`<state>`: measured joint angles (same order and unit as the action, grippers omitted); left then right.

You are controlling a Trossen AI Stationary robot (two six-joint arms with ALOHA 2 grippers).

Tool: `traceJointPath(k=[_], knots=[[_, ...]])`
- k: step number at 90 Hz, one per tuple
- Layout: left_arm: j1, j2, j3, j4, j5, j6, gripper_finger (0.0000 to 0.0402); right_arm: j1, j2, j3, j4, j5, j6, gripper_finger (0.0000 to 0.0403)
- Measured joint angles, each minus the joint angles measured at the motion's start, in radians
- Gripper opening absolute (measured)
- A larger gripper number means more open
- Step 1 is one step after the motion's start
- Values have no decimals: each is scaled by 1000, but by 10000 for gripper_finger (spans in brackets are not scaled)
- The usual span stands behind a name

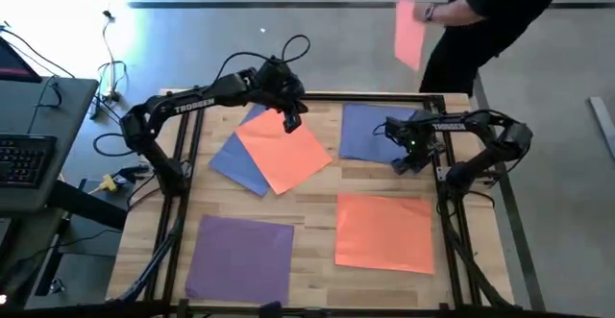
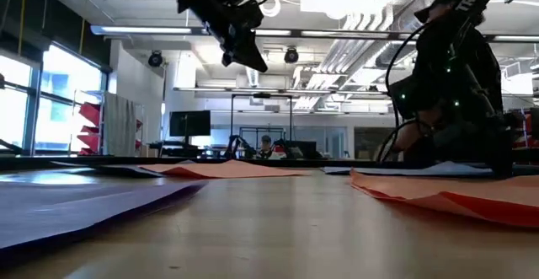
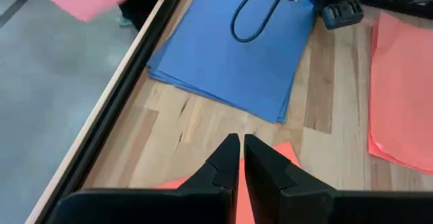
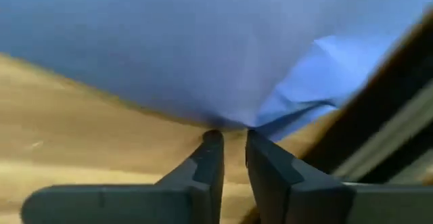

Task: Organize paper
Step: Stack the blue colored paper on top of the blue colored paper, then stack the orange colored paper on top of the orange colored paper

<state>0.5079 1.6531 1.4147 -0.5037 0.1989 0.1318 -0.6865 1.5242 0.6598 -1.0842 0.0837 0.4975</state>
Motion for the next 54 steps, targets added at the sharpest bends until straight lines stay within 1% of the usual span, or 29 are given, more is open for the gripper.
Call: traceJointPath(k=[20,33,47,54], knots=[[0,0,0,0,0,-15,0,-14,0,0,-64,63,-1,40],[0,0,1,0,0,-19,0,-12,0,6,-91,39,0,40],[0,0,1,0,0,-25,0,13,-12,66,-166,42,-9,40],[0,0,1,-3,0,-25,0,38,-32,107,-166,-7,-28,40]])
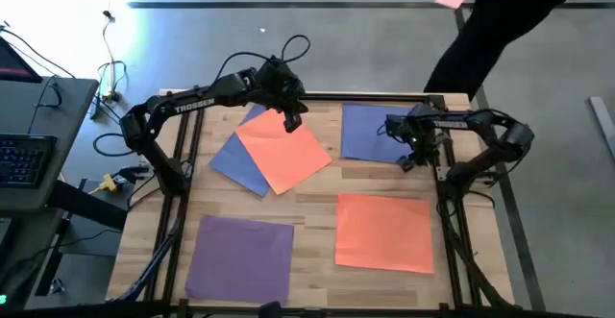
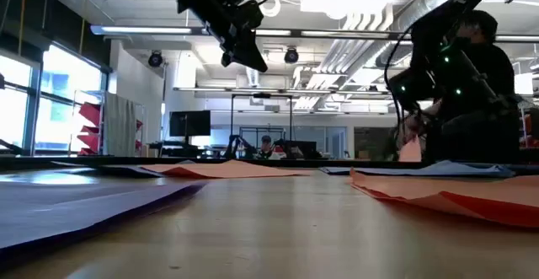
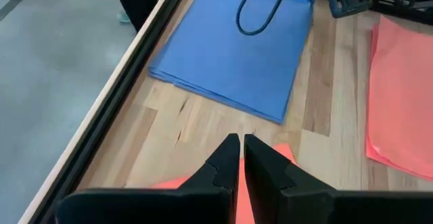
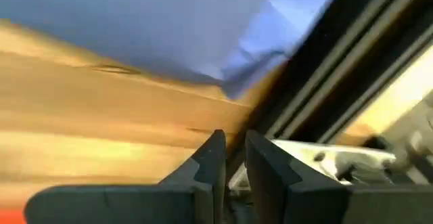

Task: Organize paper
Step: Stack the orange colored paper on top of the orange colored paper

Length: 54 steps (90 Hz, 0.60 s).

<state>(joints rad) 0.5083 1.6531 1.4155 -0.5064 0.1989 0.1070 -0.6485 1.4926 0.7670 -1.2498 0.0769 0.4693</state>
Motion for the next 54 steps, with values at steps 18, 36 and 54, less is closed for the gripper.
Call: traceJointPath(k=[18,36,54], knots=[[7,-7,0,-68,0,3,0,173,-86,35,206,-316,6,40],[8,-44,0,-171,-6,44,0,495,-111,-23,543,-393,139,39],[9,-85,1,-351,-19,33,0,588,-97,2,861,-265,376,39]])
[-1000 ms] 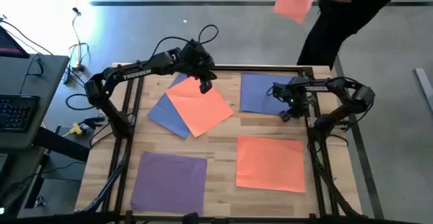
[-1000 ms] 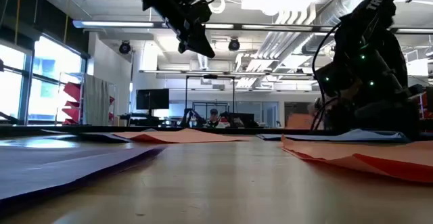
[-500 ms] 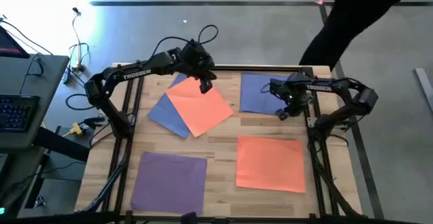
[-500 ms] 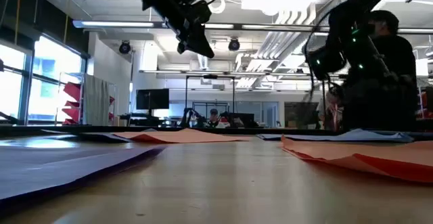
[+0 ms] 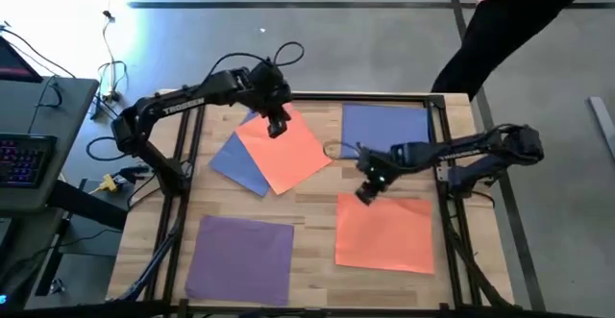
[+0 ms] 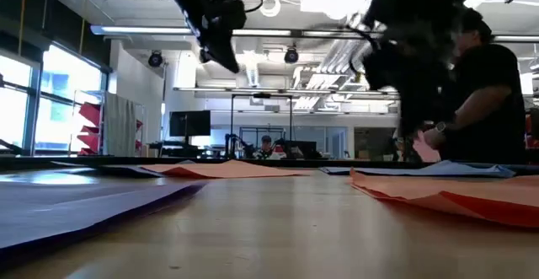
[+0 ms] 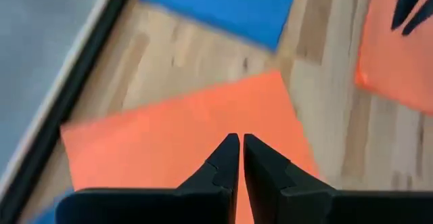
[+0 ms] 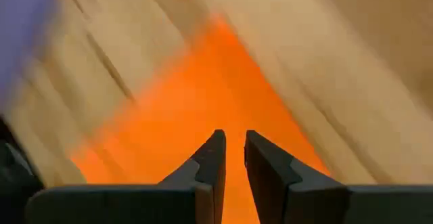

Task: Organize paper
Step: Stack the orange colored paper on top of the orange colored paper

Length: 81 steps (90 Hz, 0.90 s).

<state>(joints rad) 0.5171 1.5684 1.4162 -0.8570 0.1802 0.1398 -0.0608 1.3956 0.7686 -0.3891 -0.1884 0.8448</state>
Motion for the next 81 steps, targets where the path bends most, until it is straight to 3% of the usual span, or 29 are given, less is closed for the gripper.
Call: traceJointPath(k=[8,17,39,58,81], knots=[[1,-12,-17,-98,-29,0,0,-63,9,18,75,64,66,39],[15,-27,-116,-115,-27,2,0,-158,67,50,131,73,71,46],[46,-26,-412,80,-26,12,0,-315,338,191,138,-100,44,124],[47,-23,-600,259,-25,11,0,-352,504,350,96,-141,30,196],[47,-20,-718,427,-19,0,0,-347,568,429,-14,-161,13,208]])
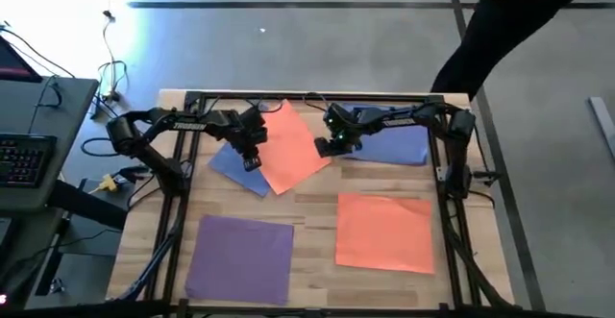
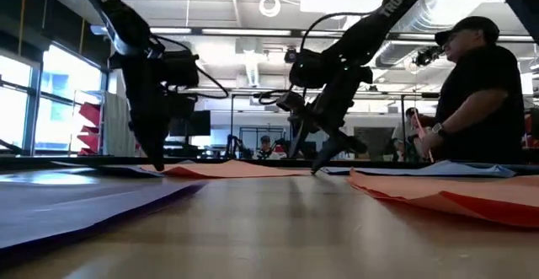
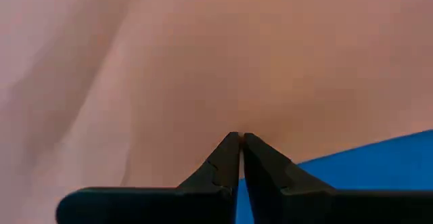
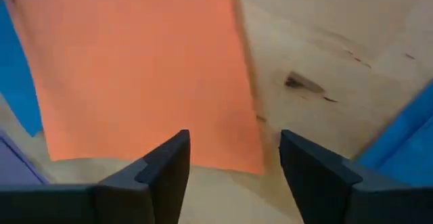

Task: Organize paper
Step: Stack the orange colored paper on top of the orange colored paper

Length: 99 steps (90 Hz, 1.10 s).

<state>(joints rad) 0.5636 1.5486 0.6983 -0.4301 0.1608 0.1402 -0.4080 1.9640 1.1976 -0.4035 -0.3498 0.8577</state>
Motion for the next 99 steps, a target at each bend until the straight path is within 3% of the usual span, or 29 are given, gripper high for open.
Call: traceJointPath(k=[37,69,78,99], knots=[[0,8,-30,99,4,-29,0,31,1,-1,57,-88,2,208],[0,9,-31,98,4,-32,0,63,1,-1,8,30,60,202],[0,10,-31,98,5,-32,0,72,0,-1,-1,61,59,164],[0,3,-19,73,4,-35,0,78,-1,1,-6,117,54,13]])
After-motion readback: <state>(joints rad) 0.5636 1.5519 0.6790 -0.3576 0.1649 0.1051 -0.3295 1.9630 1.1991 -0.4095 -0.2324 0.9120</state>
